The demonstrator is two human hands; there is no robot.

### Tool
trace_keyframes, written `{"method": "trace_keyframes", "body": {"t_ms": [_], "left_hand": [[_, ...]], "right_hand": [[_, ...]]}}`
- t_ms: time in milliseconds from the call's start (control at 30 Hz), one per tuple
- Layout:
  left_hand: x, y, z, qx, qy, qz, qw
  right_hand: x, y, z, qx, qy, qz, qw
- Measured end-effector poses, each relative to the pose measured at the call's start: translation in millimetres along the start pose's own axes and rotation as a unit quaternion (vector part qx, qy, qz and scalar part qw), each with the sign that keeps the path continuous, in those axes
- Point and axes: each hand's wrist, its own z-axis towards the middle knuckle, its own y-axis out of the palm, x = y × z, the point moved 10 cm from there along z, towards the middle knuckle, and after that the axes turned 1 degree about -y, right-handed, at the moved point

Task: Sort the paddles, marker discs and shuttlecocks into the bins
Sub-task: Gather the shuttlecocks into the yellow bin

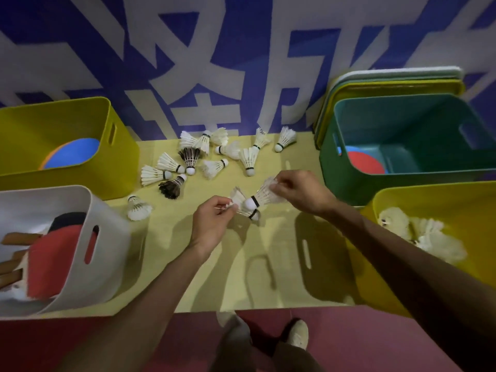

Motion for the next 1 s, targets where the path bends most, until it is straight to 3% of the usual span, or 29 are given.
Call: {"method": "trace_keyframes", "body": {"t_ms": [133,267,500,700,833,1000], "left_hand": [[51,31,-30,0.008,0.046,-0.012,0.999],[97,67,-62,-0.003,0.081,-0.031,0.996],[157,157,-112,-0.045,0.152,-0.038,0.987],[177,228,-144,-0.122,0.236,0.060,0.962],[179,265,-151,-0.183,0.255,0.134,0.940],[162,305,-158,-0.292,0.224,0.249,0.896]], "right_hand": [[23,-60,-35,0.063,0.013,0.088,0.994],[62,-118,-75,0.143,0.049,0.258,0.954],[139,-186,-160,0.246,0.081,0.338,0.905],[212,-206,-218,0.265,0.151,0.206,0.930],[234,-206,-240,0.176,0.185,0.039,0.966],[247,-197,-251,0.080,0.200,-0.065,0.974]]}}
